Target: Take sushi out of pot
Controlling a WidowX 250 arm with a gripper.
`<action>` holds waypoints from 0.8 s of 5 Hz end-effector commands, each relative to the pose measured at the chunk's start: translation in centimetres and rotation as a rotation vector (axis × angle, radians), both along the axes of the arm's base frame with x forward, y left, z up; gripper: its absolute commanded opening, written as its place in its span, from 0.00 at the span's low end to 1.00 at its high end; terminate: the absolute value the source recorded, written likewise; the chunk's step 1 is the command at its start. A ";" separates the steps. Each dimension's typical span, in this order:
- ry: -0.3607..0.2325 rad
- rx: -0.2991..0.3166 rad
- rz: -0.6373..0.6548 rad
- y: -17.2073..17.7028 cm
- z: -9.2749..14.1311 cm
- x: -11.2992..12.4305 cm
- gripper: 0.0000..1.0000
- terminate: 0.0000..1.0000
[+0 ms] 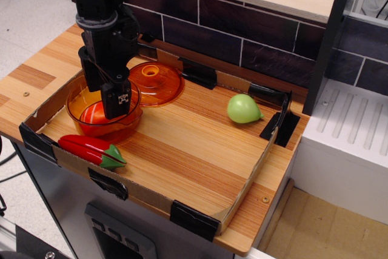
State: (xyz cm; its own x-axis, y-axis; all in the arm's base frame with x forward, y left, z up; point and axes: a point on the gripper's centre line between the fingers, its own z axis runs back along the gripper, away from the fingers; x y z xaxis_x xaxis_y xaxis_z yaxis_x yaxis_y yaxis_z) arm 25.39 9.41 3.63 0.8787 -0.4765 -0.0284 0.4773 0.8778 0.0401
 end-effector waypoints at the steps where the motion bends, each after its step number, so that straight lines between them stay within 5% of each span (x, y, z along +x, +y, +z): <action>1: -0.020 0.032 0.025 0.7 -0.8 1.5 1.00 0.00; 3: -0.020 0.049 0.041 1.1 -1.5 1.9 1.00 0.00; 4: -0.015 0.043 0.043 1.2 -1.2 1.9 0.00 0.00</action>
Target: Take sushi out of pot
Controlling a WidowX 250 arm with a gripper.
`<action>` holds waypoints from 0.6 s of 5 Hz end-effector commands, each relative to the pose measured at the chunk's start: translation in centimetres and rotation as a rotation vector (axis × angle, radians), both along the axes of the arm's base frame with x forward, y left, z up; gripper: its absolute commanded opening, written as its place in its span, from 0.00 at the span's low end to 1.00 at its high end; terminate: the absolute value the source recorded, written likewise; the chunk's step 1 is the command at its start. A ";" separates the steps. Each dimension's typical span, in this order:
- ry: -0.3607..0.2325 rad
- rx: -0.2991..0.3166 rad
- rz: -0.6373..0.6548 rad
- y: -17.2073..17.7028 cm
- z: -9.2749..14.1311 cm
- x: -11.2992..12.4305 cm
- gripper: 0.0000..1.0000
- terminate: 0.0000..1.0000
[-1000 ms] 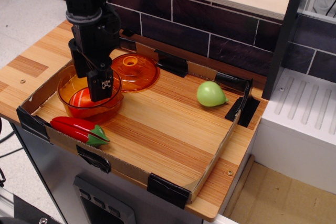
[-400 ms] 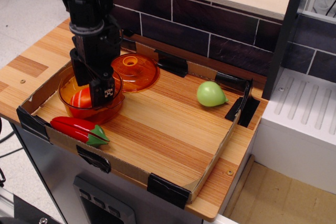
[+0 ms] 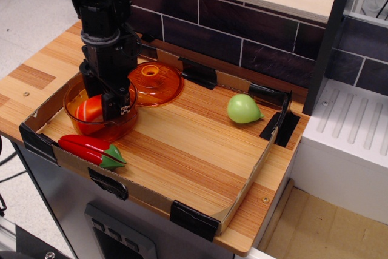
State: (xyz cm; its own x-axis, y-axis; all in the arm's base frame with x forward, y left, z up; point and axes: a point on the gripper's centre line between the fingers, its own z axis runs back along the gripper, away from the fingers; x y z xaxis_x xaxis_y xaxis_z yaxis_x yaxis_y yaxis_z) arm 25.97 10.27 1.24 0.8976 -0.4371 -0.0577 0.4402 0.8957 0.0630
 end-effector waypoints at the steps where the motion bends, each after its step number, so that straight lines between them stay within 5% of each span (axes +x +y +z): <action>1: -0.084 0.025 0.016 0.9 2.5 1.5 0.00 0.00; 2: -0.120 0.012 0.064 1.1 5.3 1.7 0.00 0.00; 3: -0.092 -0.034 0.197 0.6 10.1 2.6 0.00 0.00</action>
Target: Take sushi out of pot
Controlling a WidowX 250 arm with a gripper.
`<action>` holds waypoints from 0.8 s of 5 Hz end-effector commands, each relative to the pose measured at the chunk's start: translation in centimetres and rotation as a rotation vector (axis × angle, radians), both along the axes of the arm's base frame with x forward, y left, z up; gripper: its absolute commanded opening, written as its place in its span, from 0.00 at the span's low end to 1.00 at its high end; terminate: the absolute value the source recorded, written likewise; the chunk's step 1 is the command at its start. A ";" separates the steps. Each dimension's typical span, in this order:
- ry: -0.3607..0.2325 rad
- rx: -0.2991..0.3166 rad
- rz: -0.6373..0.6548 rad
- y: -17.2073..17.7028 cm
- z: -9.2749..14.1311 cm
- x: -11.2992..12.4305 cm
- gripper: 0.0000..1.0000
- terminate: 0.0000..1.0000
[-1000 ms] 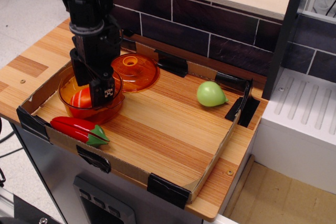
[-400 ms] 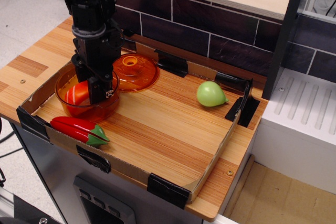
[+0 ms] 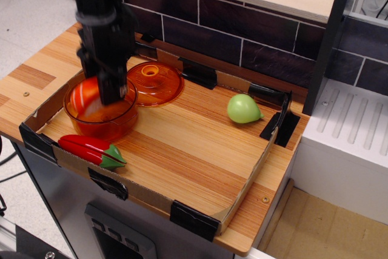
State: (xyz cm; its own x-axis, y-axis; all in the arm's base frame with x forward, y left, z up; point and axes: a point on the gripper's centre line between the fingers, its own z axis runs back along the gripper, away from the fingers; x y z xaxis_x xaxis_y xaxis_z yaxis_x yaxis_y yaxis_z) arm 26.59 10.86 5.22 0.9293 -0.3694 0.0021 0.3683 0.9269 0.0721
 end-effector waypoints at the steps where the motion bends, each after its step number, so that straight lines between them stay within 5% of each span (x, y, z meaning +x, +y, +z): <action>1: -0.011 -0.018 0.206 -1.4 7.8 3.5 0.00 0.00; 2: 0.028 -0.025 0.255 -3.4 6.1 5.0 0.00 0.00; 4: 0.010 -0.036 0.298 -6.7 2.7 6.6 0.00 0.00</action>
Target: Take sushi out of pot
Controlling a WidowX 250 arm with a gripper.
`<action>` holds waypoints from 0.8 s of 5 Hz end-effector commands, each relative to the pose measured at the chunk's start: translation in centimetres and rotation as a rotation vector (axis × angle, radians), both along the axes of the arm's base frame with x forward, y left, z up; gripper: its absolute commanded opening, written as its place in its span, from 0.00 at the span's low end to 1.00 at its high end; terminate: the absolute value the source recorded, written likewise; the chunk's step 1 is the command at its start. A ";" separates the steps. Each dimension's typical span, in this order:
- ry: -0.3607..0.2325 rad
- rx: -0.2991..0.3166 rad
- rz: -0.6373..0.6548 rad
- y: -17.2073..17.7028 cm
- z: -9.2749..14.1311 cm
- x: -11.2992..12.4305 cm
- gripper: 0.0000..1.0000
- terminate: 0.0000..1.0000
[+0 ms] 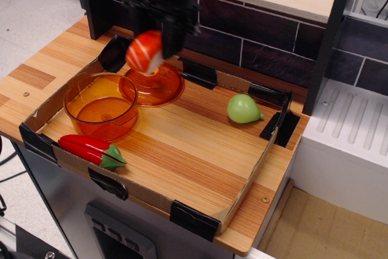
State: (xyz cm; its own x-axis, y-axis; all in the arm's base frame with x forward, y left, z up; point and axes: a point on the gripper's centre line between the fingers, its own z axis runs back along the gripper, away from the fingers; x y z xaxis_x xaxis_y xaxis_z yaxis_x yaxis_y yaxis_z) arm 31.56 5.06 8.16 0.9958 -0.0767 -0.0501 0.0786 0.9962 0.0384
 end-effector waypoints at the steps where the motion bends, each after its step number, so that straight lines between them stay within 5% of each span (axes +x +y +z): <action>1: -0.077 0.001 0.001 -1.9 -1.6 2.1 0.00 0.00; 4: -0.074 -0.007 0.080 -2.4 -4.9 2.8 0.00 0.00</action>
State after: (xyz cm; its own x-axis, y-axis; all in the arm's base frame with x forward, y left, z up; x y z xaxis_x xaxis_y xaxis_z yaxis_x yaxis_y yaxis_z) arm 33.16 2.29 2.01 0.9999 0.0072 -0.0118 -0.0069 0.9995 0.0317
